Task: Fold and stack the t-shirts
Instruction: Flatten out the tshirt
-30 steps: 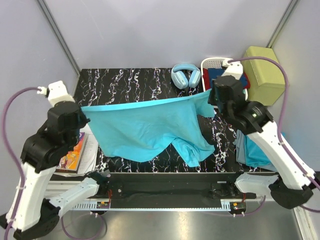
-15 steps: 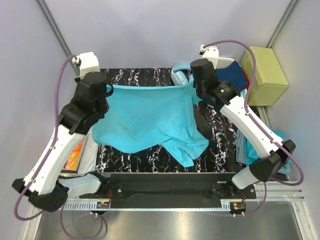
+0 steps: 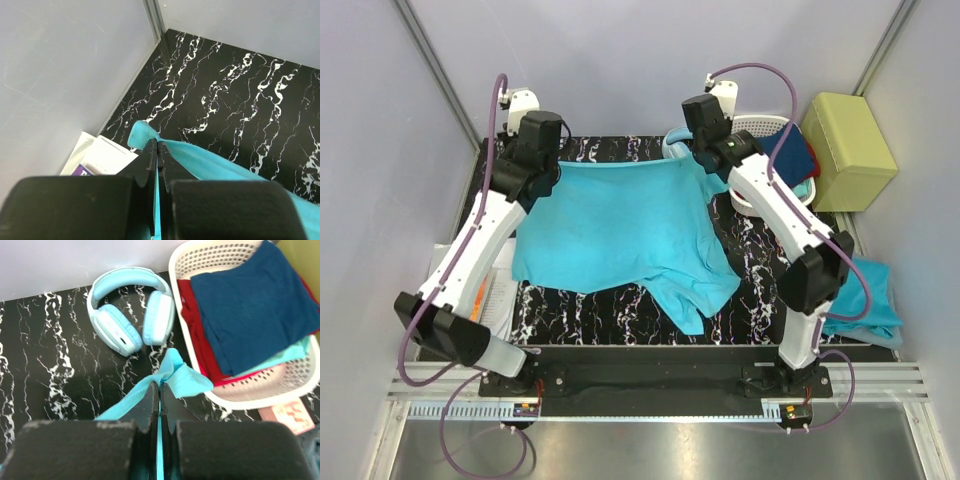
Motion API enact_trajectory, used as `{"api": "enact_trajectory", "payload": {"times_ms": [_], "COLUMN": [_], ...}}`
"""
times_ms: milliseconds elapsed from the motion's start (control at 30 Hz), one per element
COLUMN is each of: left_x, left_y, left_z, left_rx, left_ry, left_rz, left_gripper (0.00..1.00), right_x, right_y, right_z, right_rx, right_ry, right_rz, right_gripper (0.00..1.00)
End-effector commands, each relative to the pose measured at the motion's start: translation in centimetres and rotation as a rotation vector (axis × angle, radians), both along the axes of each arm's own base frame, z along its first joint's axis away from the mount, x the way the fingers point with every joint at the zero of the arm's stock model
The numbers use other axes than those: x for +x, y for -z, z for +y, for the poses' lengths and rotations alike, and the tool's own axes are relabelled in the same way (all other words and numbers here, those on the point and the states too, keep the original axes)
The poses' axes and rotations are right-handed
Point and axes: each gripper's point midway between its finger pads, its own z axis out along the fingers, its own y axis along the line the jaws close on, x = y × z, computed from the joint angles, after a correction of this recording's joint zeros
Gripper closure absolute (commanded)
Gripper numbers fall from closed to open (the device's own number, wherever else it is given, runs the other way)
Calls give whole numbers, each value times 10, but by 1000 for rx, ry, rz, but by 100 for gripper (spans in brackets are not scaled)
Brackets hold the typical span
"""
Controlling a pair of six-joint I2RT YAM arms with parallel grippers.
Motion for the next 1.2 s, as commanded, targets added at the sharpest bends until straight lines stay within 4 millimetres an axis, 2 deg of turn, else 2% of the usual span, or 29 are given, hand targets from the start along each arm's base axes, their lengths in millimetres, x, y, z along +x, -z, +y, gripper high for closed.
{"api": "enact_trajectory", "payload": {"times_ms": [0, 67, 100, 133, 167, 200, 233, 267, 300, 367, 400, 467, 500, 533, 567, 633, 667, 700, 767, 800, 867, 900, 967, 1000, 1167], "left_x": [31, 45, 50, 56, 64, 69, 76, 81, 85, 95, 99, 108, 111, 117, 121, 128, 135, 139, 152, 156, 164, 171, 177, 182, 191], "left_y": [-14, -6, -8, -7, 4, 4, 13, 19, 22, 34, 35, 48, 52, 58, 60, 59, 70, 76, 84, 88, 88, 97, 98, 108, 124], "left_z": [6, 7, 7, 10, 9, 14, 15, 16, 21, 24, 28, 30, 36, 39, 42, 52, 59, 61, 62, 64, 63, 60, 60, 59, 67], "left_rx": [-97, -86, -89, -91, -86, -89, -90, -101, -108, -114, -117, -113, -119, -122, -127, -145, -149, -162, -178, -183, -198, -205, -210, -208, -228], "left_ry": [-35, -50, -53, -64, -68, -83, -91, -87, -104, -111, -124, -136, -152, -165, -174, -202, -220, -227, -225, -226, -217, -210, -206, -206, -218], "left_rz": [-92, -68, -75, -73, -48, -52, -35, -22, -23, -3, -5, 20, 27, 41, 43, 38, 55, 60, 72, 76, 72, 85, 80, 95, 114], "left_gripper": [100, 100, 100, 100, 100, 100, 100, 100, 100, 100, 100, 100, 100, 100, 100, 100, 100, 100, 100, 100, 100, 100, 100, 100, 100], "right_x": [24, 36, 42, 49, 53, 56, 64, 68, 75, 83, 90, 97, 103, 105, 109, 115, 118, 122, 127, 130, 134, 138, 144, 147, 155], "right_y": [-31, -20, -28, -16, -22, -19, -6, -11, 2, 1, 15, 16, 28, 31, 31, 47, 46, 58, 62, 71, 75, 82, 87, 89, 101], "right_z": [1, 8, 9, 12, 13, 14, 15, 16, 20, 28, 32, 41, 43, 47, 48, 52, 53, 56, 55, 55, 53, 50, 49, 46, 48], "right_rx": [63, 60, 71, 62, 69, 67, 65, 77, 70, 89, 85, 103, 98, 99, 102, 94, 96, 95, 103, 101, 109, 114, 123, 132, 148], "right_ry": [17, 9, 10, 10, 10, 10, 7, 4, -4, -32, -37, -55, -60, -68, -68, -80, -80, -89, -88, -93, -93, -93, -94, -97, -114], "right_rz": [-72, -55, -76, -57, -69, -68, -45, -57, -38, -46, -31, -47, -34, -33, -40, -22, -30, -15, -16, -3, -2, 6, 5, 7, 14], "right_gripper": [100, 100, 100, 100, 100, 100, 100, 100, 100, 100, 100, 100, 100, 100, 100, 100, 100, 100, 100, 100, 100, 100, 100, 100, 100]}}
